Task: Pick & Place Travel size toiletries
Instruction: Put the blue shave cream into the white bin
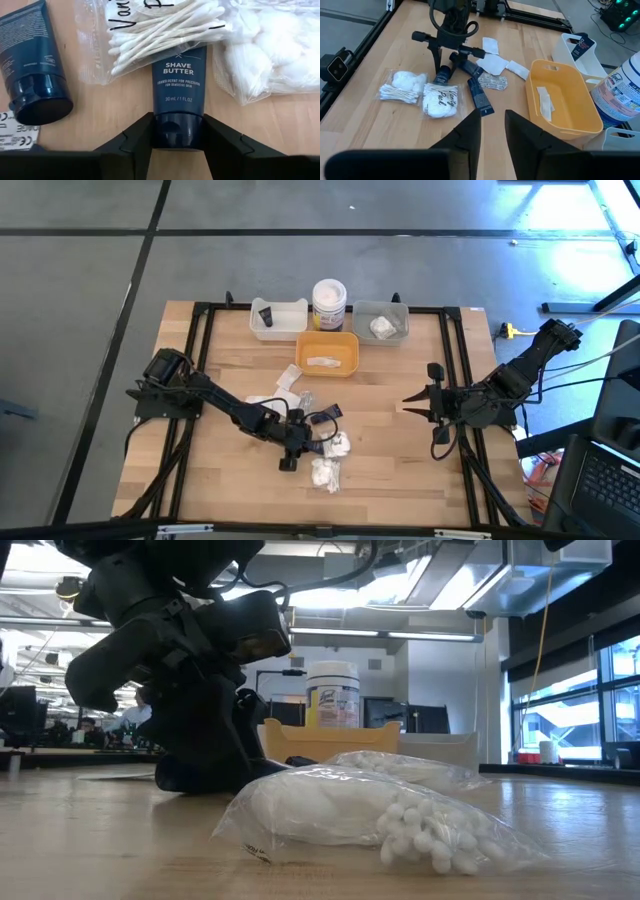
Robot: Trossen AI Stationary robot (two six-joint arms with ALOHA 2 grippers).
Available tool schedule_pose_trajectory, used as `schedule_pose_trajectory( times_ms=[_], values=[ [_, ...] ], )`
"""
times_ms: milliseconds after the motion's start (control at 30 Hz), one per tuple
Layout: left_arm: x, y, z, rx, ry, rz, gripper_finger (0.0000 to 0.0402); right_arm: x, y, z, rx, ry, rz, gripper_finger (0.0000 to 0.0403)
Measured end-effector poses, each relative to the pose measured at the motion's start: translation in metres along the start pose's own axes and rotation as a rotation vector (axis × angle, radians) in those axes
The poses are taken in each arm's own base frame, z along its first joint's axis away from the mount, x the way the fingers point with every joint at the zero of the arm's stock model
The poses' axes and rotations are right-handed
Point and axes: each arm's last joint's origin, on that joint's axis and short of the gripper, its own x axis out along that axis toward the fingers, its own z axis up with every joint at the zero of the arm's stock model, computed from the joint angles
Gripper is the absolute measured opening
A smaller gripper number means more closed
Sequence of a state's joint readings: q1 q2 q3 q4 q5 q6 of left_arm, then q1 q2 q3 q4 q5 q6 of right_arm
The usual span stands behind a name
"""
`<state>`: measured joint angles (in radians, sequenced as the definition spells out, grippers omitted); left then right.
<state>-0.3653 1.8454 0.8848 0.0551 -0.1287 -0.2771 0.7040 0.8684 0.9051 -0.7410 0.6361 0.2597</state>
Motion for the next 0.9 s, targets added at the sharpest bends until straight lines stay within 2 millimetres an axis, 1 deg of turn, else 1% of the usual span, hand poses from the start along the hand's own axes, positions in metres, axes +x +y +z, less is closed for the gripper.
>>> schedule_pose_trajectory(
  times_ms=[67, 167, 233, 333, 467, 600, 733, 833, 900],
  values=[
    [-0.001, 0.0, 0.0, 0.0, 0.002, -0.013, 0.0147, 0.0, 0.0, 0.0, -0.018, -0.001, -0.003, 0.0096],
    [-0.004, -0.001, 0.001, 0.0, 0.009, -0.038, 0.0144, 0.0, 0.0, 0.0, -0.132, -0.003, -0.002, 0.0104],
    [-0.009, -0.002, 0.002, 0.001, 0.013, -0.061, 0.0143, 0.0, 0.0, 0.001, -0.158, -0.009, -0.002, 0.0108],
    [-0.018, -0.004, 0.008, -0.002, -0.014, -0.1, 0.0144, 0.0, 0.0, 0.002, -0.146, -0.018, 0.001, 0.0115],
    [-0.027, -0.003, 0.011, -0.003, -0.016, -0.118, 0.0144, 0.0, 0.001, 0.006, -0.082, -0.052, 0.007, 0.0124],
    [-0.037, -0.002, 0.016, -0.006, -0.041, -0.121, 0.0144, 0.002, 0.006, 0.016, -0.035, -0.132, 0.022, 0.0129],
    [-0.045, 0.001, 0.022, -0.016, -0.073, -0.119, 0.0144, 0.008, 0.014, 0.028, 0.05, -0.218, 0.067, 0.0132],
    [-0.051, 0.002, 0.026, -0.034, -0.099, -0.122, 0.0144, 0.017, 0.022, 0.033, 0.023, -0.24, 0.067, 0.0132],
    [-0.055, 0.003, 0.029, -0.071, -0.114, -0.128, 0.0144, 0.026, 0.029, 0.034, -0.041, -0.227, 0.058, 0.0129]
  ],
)
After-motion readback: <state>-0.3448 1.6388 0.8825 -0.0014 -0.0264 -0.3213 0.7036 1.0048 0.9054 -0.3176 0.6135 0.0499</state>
